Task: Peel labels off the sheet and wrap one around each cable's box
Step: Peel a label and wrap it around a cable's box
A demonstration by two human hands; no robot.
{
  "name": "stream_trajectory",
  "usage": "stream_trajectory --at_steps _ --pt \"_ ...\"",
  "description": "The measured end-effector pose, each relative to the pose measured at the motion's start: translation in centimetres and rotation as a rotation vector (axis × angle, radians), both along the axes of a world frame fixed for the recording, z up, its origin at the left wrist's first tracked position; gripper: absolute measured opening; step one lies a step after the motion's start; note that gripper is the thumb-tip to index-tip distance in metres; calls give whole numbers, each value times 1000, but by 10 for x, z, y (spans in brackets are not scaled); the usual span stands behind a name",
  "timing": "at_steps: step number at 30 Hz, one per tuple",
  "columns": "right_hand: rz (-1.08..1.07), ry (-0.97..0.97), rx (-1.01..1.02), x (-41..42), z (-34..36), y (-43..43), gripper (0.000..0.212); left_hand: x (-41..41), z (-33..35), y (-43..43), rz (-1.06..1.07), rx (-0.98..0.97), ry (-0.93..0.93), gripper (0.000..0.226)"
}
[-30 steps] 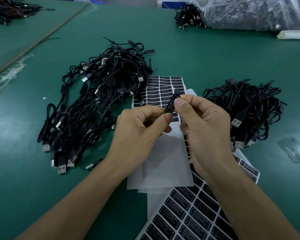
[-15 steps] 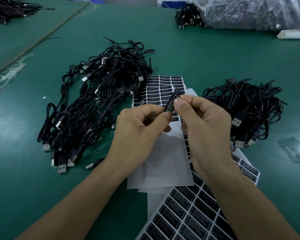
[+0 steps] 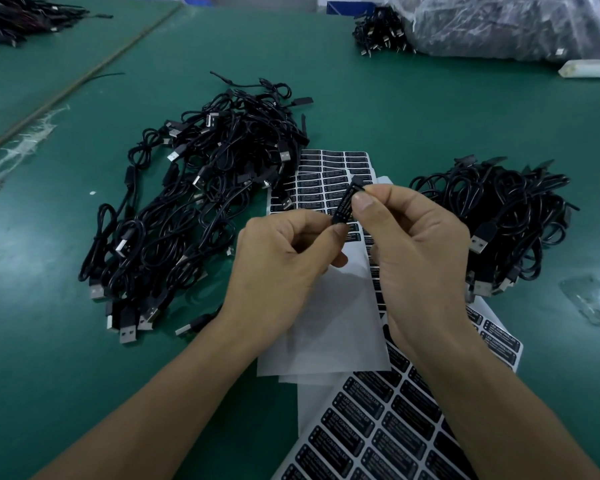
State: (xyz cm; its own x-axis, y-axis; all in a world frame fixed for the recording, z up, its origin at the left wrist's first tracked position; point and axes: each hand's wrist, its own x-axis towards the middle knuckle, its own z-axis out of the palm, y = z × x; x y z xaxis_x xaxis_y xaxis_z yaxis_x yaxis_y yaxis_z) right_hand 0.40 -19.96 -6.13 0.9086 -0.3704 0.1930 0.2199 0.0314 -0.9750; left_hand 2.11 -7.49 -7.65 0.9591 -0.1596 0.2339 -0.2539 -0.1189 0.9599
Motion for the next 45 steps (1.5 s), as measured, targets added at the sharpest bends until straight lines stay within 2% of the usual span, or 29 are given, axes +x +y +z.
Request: stream_trajectory --at_steps 15,45 --pt "61 56 105 2 0 -3 7 -1 0 0 -1 -15 -9 14" --pt "76 51 -9 2 0 -4 16 0 -2 1 -3 -31 4 15"
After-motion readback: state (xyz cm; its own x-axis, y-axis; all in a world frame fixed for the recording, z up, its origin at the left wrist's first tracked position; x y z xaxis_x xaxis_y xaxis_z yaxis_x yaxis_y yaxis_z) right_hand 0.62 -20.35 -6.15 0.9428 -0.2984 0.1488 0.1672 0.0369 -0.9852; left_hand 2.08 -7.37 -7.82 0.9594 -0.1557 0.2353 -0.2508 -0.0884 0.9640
